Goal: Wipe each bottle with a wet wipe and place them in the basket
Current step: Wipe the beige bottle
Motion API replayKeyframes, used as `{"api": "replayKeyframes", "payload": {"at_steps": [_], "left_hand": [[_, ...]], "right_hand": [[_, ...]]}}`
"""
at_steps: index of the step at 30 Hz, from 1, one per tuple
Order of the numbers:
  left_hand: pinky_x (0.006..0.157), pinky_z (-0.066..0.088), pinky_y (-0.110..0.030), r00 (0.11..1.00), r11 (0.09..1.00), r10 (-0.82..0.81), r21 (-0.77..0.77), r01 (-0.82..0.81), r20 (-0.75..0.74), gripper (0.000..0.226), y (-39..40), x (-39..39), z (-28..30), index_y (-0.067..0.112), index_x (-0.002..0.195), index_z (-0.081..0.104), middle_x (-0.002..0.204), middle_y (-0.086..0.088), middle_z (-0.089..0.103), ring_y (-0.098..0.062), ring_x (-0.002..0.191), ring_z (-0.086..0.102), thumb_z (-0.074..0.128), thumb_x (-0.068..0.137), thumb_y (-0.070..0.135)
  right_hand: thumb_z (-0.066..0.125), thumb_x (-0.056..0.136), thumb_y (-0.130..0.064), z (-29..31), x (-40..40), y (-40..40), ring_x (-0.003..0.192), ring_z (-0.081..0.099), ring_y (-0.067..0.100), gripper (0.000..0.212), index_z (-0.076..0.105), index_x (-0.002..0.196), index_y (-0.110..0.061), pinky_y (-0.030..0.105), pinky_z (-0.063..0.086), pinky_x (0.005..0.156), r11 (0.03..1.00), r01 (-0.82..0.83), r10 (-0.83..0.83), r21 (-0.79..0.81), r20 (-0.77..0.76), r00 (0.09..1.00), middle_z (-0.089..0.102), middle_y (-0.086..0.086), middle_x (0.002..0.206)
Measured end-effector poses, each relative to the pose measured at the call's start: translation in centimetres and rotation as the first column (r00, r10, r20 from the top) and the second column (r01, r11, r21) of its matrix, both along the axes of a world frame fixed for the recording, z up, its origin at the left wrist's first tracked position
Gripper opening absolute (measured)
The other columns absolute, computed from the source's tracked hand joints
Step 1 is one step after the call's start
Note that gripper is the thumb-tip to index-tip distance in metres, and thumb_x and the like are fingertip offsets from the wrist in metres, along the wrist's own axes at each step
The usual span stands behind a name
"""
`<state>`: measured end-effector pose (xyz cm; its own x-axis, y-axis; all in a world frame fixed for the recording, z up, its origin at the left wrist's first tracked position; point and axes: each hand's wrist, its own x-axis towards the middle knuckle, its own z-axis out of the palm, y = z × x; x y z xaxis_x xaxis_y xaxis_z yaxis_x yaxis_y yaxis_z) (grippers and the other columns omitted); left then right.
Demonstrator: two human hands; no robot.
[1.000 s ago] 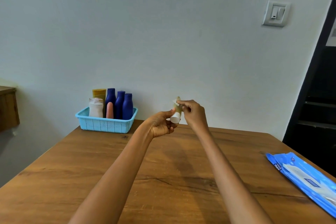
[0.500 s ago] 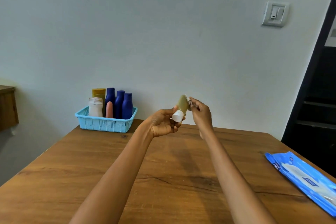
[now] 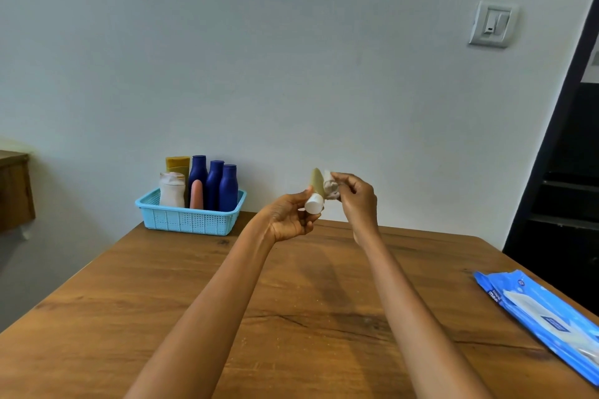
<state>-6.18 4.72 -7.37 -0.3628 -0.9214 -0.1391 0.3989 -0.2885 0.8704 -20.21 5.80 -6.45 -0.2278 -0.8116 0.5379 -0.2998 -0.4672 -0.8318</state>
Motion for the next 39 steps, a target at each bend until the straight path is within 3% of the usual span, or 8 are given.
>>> {"api": "replayKeyframes", "payload": {"at_steps": [5,9,13,18,22,29,36,39], "left_hand": [[0.061,0.039,-0.023,0.998,0.999,0.022,-0.027,-0.02,0.054,0.024,0.0,-0.1,0.1,0.005,0.094,0.058,0.087,-0.01,0.057,-0.015,0.071,0.053,0.055,0.092,0.029],[0.059,0.039,-0.023,0.993,0.996,0.088,-0.029,-0.086,0.076,0.02,-0.3,0.4,0.1,0.006,0.096,0.057,0.086,-0.011,0.057,-0.016,0.07,0.052,0.058,0.091,0.026],[0.059,0.04,-0.023,0.991,0.996,0.086,-0.013,-0.085,0.1,0.027,-0.4,0.2,-0.4,0.006,0.106,0.056,0.086,-0.01,0.057,-0.015,0.069,0.052,0.059,0.09,0.028],[0.063,0.04,-0.023,0.984,0.996,-0.079,-0.018,0.082,0.157,0.03,0.2,-0.4,-0.3,0.005,0.106,0.053,0.094,-0.012,0.057,-0.014,0.073,0.05,0.057,0.091,0.03],[0.064,0.039,-0.023,0.979,0.993,-0.113,-0.021,0.118,0.167,0.028,0.5,-1.0,-0.3,0.006,0.103,0.053,0.094,-0.012,0.056,-0.014,0.073,0.05,0.056,0.091,0.031],[0.061,0.039,-0.023,0.996,0.999,0.02,-0.027,-0.018,0.084,0.026,0.1,-0.3,0.2,0.005,0.096,0.057,0.085,-0.011,0.056,-0.014,0.068,0.051,0.056,0.092,0.031],[0.06,0.04,-0.023,0.996,0.999,0.049,0.0,-0.049,0.071,0.027,-0.1,0.4,-0.3,0.006,0.1,0.057,0.085,-0.01,0.055,-0.014,0.067,0.051,0.056,0.092,0.032],[0.062,0.04,-0.023,0.994,1.0,-0.015,-0.006,0.016,0.108,0.028,0.1,-0.1,-0.3,0.006,0.101,0.056,0.091,-0.011,0.056,-0.014,0.07,0.051,0.057,0.091,0.032]], "right_hand": [[0.048,0.093,0.0,-0.6,1.0,-0.3,0.108,0.055,0.012,0.035,0.063,0.122,-0.014,-0.005,0.036,0.069,0.999,-0.025,0.018,-0.027,-0.245,0.969,0.062,0.005,0.123],[0.055,0.089,-0.004,-0.6,1.1,-0.3,0.097,0.064,0.016,0.025,0.072,0.106,-0.011,0.006,0.043,0.068,0.997,0.001,-0.021,-0.074,-0.278,0.96,0.071,0.005,0.107],[0.058,0.086,-0.01,-0.7,0.7,-0.1,0.07,0.067,0.021,0.018,0.074,0.078,-0.007,0.037,0.058,0.067,0.999,0.012,-0.019,-0.034,-0.228,0.973,0.072,0.004,0.075],[0.047,0.093,-0.005,-0.5,-0.5,-1.0,0.102,0.059,0.013,0.029,0.066,0.113,-0.014,0.024,0.049,0.084,0.996,0.091,-0.091,-0.023,0.02,0.996,0.064,0.003,0.118],[0.042,0.097,-0.003,-0.9,-1.5,-1.8,0.126,0.048,0.017,0.039,0.054,0.131,-0.016,0.024,0.04,0.101,0.995,0.038,-0.033,0.096,-0.059,0.998,0.052,0.002,0.136],[0.052,0.091,-0.003,-1.1,0.5,-1.0,0.097,0.056,0.01,0.031,0.067,0.115,-0.016,0.018,0.045,0.083,1.0,-0.011,0.009,-0.012,-0.177,0.984,0.062,0.005,0.112],[0.049,0.086,0.001,-0.4,0.5,-0.3,0.083,0.067,0.02,0.03,0.074,0.079,-0.013,0.036,0.058,0.076,0.997,-0.065,0.071,0.049,-0.146,0.987,0.072,0.003,0.09],[0.046,0.089,0.0,-0.2,0.1,-0.5,0.091,0.062,0.018,0.029,0.072,0.094,-0.014,0.033,0.055,0.08,0.999,0.031,-0.032,-0.017,-0.093,0.995,0.067,0.003,0.102]]}}
